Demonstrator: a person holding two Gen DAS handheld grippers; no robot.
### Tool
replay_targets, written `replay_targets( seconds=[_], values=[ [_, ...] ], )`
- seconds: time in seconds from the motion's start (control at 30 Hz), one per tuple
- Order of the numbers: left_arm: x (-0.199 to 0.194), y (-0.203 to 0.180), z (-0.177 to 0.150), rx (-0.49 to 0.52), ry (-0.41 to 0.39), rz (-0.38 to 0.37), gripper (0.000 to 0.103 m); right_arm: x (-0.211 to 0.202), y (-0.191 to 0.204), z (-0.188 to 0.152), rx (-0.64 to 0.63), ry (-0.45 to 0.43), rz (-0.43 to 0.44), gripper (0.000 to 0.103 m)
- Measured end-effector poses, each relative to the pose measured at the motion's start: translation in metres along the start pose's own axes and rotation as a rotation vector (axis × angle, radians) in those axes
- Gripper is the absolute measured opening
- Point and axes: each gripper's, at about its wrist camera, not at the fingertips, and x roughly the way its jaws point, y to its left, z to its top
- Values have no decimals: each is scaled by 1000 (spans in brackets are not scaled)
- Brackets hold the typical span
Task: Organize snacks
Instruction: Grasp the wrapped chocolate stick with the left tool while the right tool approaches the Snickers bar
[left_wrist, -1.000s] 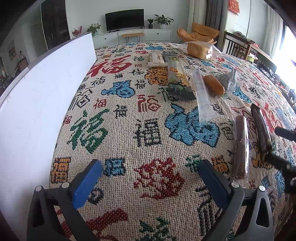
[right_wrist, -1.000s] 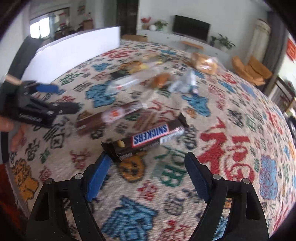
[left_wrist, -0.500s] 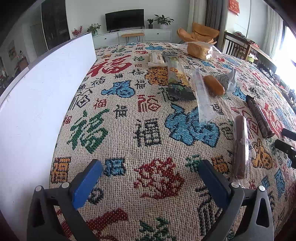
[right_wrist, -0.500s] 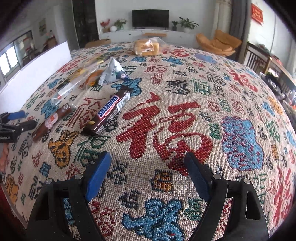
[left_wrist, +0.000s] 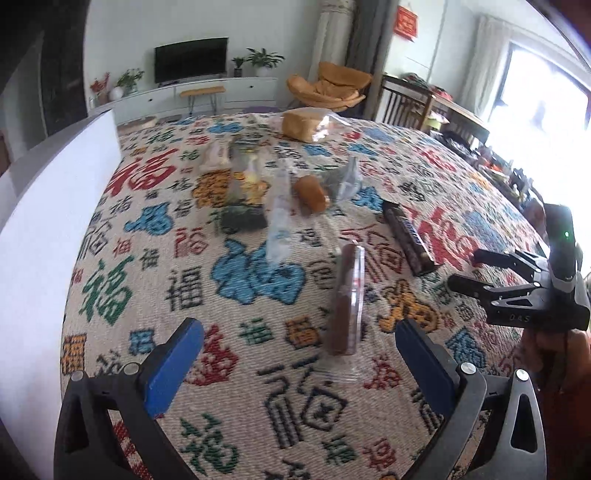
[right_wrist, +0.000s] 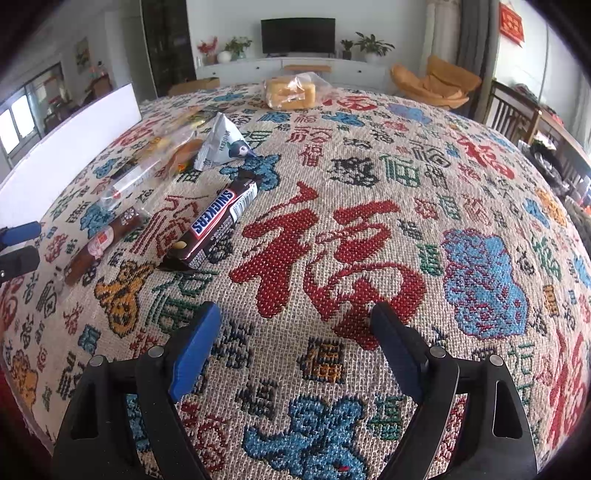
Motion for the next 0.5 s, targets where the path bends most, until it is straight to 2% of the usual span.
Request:
replay_targets(
  seconds=[0.13,0.2,0.3,0.37,0.4,0.43,0.47,0.5],
  values=[
    [21,-24,11,61,48,22,100,1,0,0,0,0,0,87],
    [33,-31,13,74,80,40,94,1,0,0,0,0,0,87],
    [43,-39,10,78,119,74,78,1,0,0,0,0,0,88],
    [47,-42,7,82,132,81,67,1,0,0,0,0,0,88],
    [47,-43,6,88,122,81,65,1,0,0,0,0,0,88],
    [46,-45,5,96,115,79,55,1,0,0,0,0,0,88],
    [45,-47,4,105,106,86,40,1,0,0,0,0,-1,88],
    [44,-49,4,113,106,87,30,1,0,0,0,0,-1,88]
  ],
)
